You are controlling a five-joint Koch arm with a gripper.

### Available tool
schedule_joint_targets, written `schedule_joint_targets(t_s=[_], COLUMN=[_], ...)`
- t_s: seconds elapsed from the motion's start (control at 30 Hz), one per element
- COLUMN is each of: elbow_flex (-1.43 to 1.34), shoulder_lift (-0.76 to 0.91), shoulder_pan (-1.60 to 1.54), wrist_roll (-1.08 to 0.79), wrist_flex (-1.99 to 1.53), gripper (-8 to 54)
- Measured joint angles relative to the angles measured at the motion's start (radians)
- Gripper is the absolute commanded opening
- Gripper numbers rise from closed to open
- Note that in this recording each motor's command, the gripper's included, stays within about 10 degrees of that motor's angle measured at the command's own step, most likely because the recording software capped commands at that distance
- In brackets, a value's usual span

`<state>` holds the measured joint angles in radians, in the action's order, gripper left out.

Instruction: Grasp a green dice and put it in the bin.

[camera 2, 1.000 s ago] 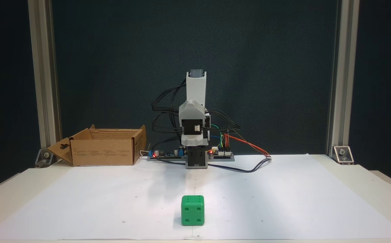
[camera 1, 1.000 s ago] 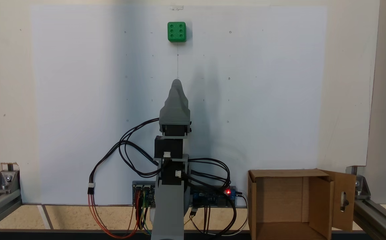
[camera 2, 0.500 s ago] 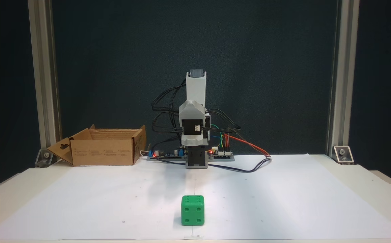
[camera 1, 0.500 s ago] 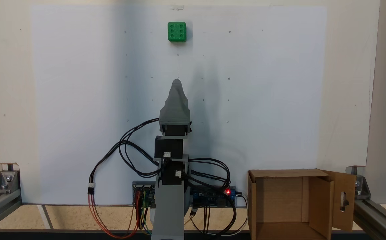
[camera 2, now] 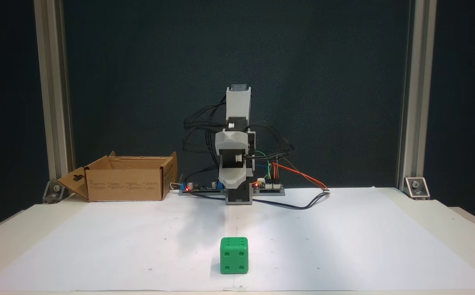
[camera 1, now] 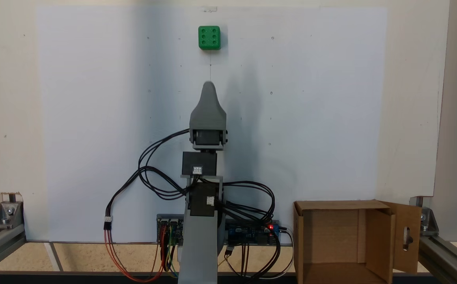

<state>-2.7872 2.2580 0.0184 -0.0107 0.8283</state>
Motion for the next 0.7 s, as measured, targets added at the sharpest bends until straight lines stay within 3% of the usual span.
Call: schedule_joint_targets(t_s=[0.13, 0.7], elbow_flex=[0.152, 0.672], shoulder_lift=[0.0, 0.0], shoulder_pan=[0.009, 0.021], wrist_roll=[0.0, 0.002], wrist_flex=[-0.373, -1.279], gripper=[43.6, 43.2])
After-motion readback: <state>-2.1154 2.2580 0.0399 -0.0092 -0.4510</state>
